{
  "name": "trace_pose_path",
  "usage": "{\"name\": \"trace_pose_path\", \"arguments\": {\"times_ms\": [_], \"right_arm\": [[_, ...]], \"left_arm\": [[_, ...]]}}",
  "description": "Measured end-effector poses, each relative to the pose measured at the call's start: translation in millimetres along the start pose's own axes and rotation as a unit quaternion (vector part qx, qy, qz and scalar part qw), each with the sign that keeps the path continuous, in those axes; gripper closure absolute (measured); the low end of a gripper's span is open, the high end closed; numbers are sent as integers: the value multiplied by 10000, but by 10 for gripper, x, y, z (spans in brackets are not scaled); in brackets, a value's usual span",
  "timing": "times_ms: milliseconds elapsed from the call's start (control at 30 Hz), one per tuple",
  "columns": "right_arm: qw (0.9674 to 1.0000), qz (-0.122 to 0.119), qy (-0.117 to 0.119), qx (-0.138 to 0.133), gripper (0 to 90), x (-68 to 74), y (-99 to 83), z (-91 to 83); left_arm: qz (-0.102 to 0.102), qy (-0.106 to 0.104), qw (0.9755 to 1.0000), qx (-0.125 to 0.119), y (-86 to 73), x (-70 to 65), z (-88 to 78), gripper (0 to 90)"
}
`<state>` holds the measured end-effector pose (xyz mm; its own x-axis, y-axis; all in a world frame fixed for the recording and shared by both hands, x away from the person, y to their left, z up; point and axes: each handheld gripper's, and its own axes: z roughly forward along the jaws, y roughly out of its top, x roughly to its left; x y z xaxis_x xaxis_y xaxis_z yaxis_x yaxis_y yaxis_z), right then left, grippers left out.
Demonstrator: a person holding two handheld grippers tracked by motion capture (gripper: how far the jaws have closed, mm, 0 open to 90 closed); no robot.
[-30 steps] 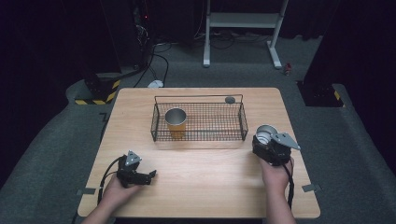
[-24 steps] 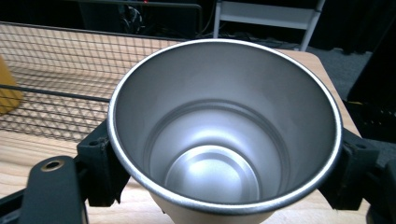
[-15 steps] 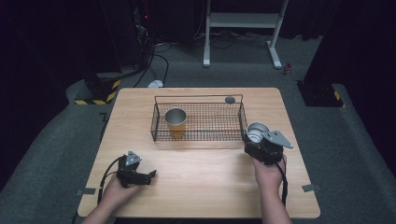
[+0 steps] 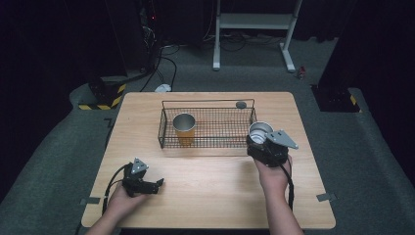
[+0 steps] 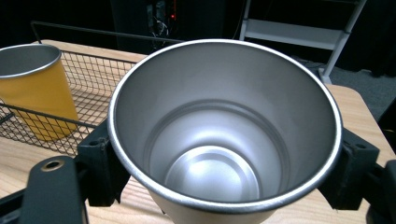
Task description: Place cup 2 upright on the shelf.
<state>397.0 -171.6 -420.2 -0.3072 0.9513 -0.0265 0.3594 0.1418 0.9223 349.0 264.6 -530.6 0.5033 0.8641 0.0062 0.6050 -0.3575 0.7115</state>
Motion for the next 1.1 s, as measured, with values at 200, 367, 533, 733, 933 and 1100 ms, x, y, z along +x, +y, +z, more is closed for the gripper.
{"name": "trace_pose_path", "arguments": {"times_ms": [200, 367, 533, 733, 933, 1100], "right_arm": [[10000, -44, 51, -15, 183, 51, 107, 62], [9999, -65, 96, 0, 183, 104, 203, 143], [9999, -115, 120, 27, 183, 147, 258, 226], [9997, -137, 193, 59, 183, 233, 331, 349], [9996, -145, 207, 120, 183, 311, 403, 519], [9996, -107, 178, 202, 183, 328, 428, 641]], "left_arm": [[-2, -1, 10000, 1, 0, 0, 0, 11], [10, -1, 10000, 2, 0, 2, -1, 10], [10, -1, 10000, 2, 0, 1, -1, 11], [-1, -1, 10000, 0, 0, 0, 0, 11], [2, 0, 10000, 0, 0, 0, 0, 11], [-18, -2, 10000, -13, 0, -2, 2, 11]]}}
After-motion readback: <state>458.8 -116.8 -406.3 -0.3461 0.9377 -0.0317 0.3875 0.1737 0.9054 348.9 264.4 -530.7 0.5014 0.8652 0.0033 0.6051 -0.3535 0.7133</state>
